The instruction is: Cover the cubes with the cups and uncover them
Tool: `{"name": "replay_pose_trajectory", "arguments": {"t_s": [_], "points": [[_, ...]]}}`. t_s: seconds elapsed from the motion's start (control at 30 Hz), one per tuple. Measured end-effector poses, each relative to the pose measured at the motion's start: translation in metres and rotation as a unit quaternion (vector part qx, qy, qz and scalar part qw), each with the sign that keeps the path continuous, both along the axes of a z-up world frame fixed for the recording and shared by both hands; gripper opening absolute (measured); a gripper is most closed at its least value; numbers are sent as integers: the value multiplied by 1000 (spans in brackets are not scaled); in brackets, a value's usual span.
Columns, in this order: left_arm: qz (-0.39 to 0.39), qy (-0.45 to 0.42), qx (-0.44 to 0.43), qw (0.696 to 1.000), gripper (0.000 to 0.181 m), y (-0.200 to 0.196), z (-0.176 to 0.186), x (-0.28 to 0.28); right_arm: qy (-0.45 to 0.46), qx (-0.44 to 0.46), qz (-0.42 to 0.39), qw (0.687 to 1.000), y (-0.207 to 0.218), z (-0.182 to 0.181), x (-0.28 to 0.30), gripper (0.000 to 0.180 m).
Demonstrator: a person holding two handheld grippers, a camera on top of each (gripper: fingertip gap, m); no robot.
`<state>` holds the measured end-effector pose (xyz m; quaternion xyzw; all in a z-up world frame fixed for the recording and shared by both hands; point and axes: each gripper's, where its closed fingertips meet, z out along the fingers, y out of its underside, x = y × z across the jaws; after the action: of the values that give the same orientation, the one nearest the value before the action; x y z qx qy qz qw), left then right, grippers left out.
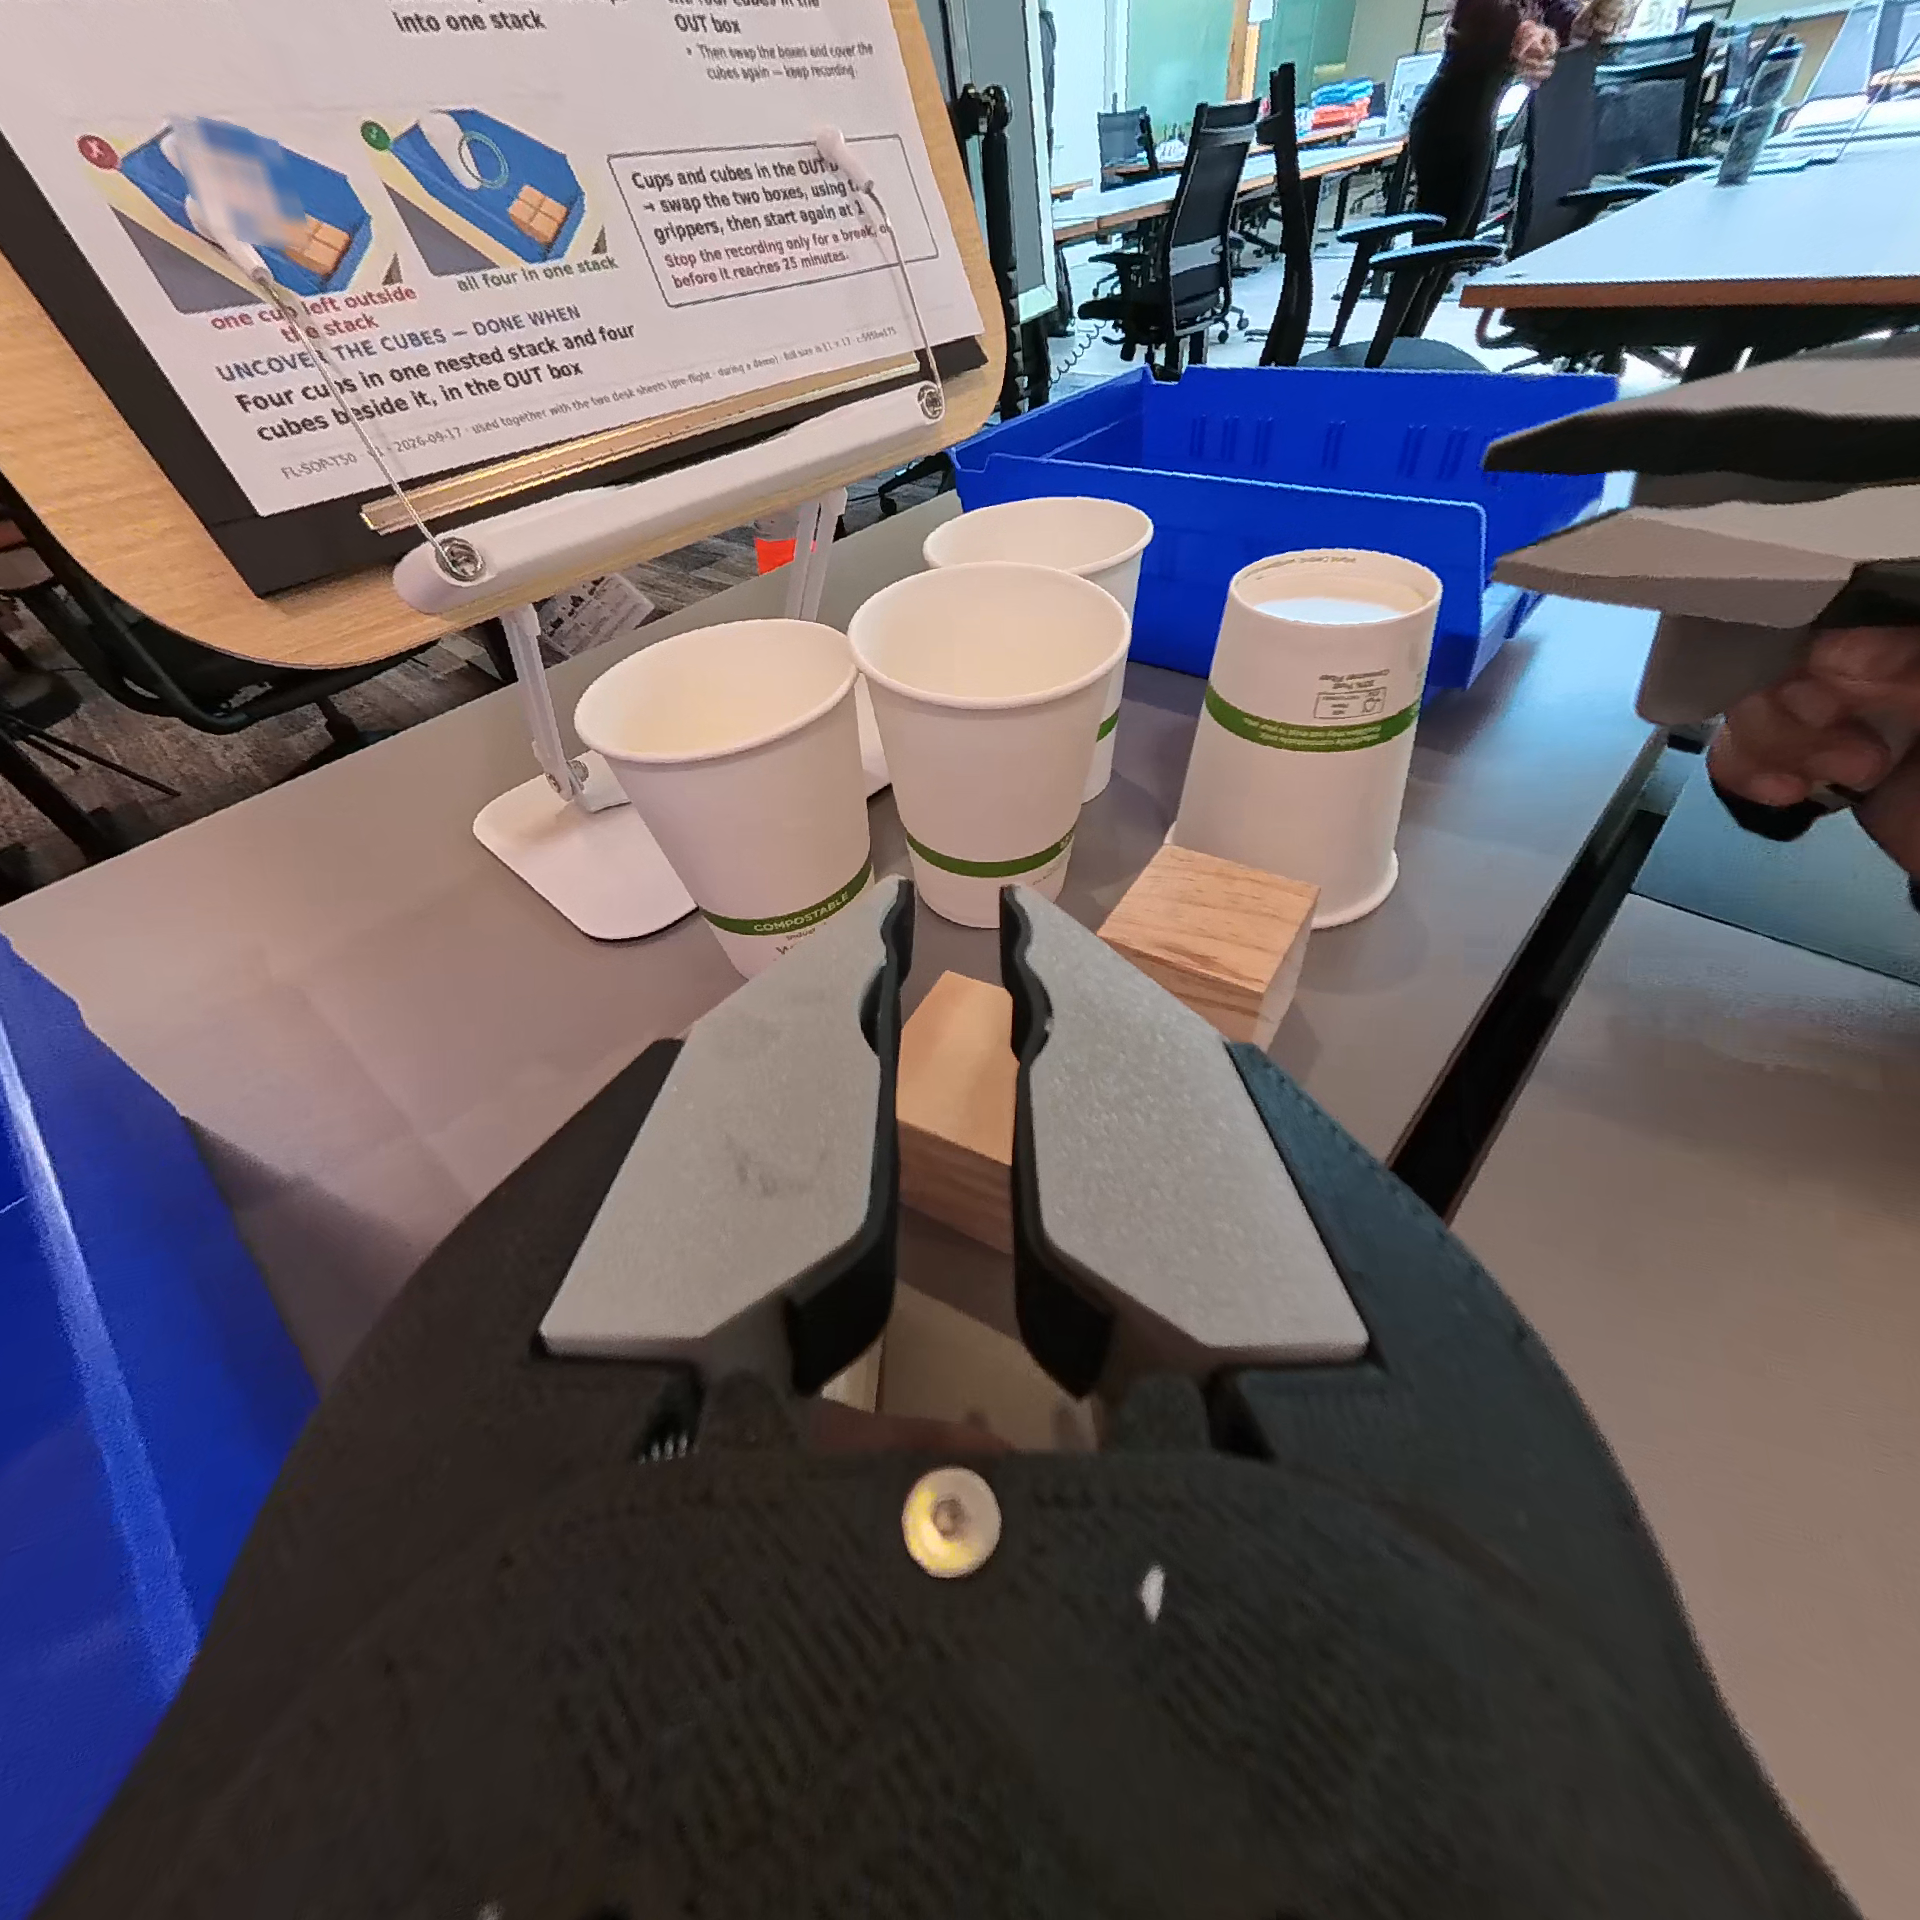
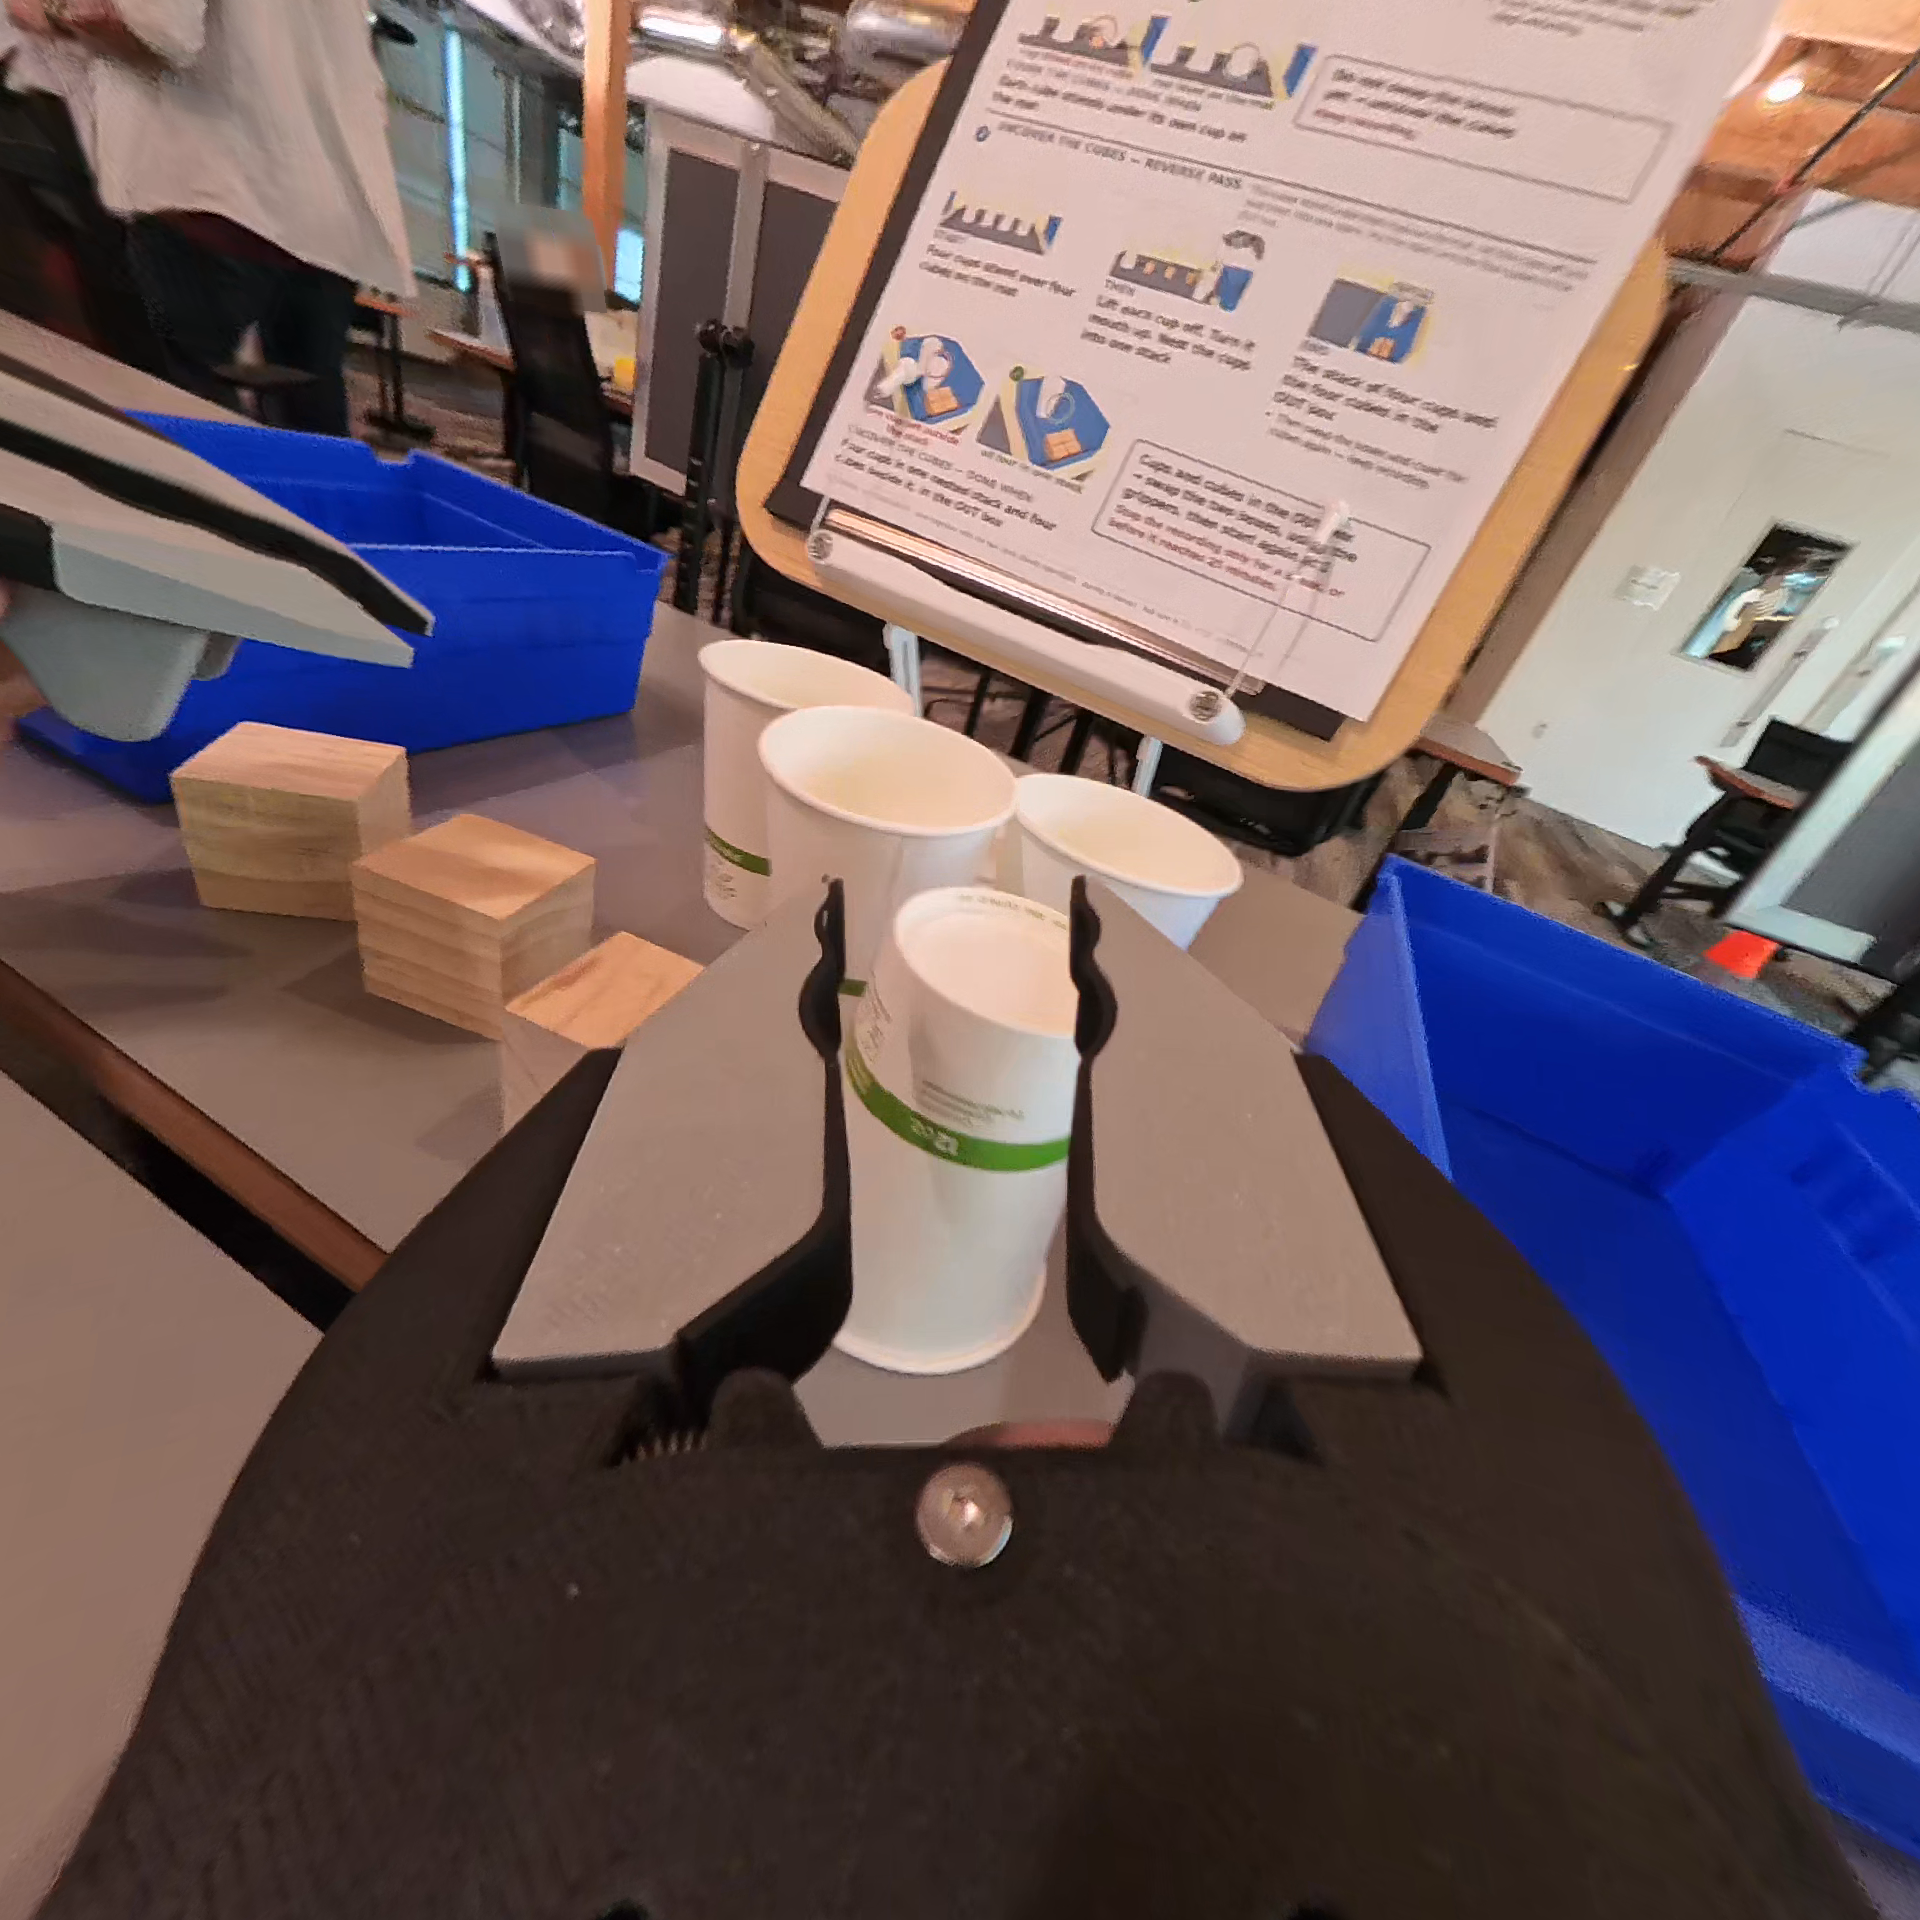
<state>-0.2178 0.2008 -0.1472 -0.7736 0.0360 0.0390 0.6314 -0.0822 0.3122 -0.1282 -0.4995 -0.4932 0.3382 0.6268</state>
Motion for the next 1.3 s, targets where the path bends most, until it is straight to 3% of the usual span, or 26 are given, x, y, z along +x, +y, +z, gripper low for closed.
{"name": "replay_pose_trajectory", "arguments": {"t_s": [0.27, 0.57, 0.7, 0.8, 1.3], "points": [[-6, -3, -6, 1000, 14, 1, -4, 3, -107, -27, 48, 993, -17, 5, -50, 46], [-11, -2, 0, 1000, 14, 0, 0, 6, -221, 32, 5, 975, -10, -25, -53, 38], [-11, -5, 1, 1000, 14, 0, 1, 6, -228, 27, -10, 973, -1, -30, -49, 30], [-11, -5, 0, 1000, 14, 0, 0, 6, -241, 36, -26, 969, 8, -35, -45, 6], [-14, -4, -5, 1000, 14, 1, -3, 8, -250, 27, -50, 967, 34, -38, -28, 9]]}}
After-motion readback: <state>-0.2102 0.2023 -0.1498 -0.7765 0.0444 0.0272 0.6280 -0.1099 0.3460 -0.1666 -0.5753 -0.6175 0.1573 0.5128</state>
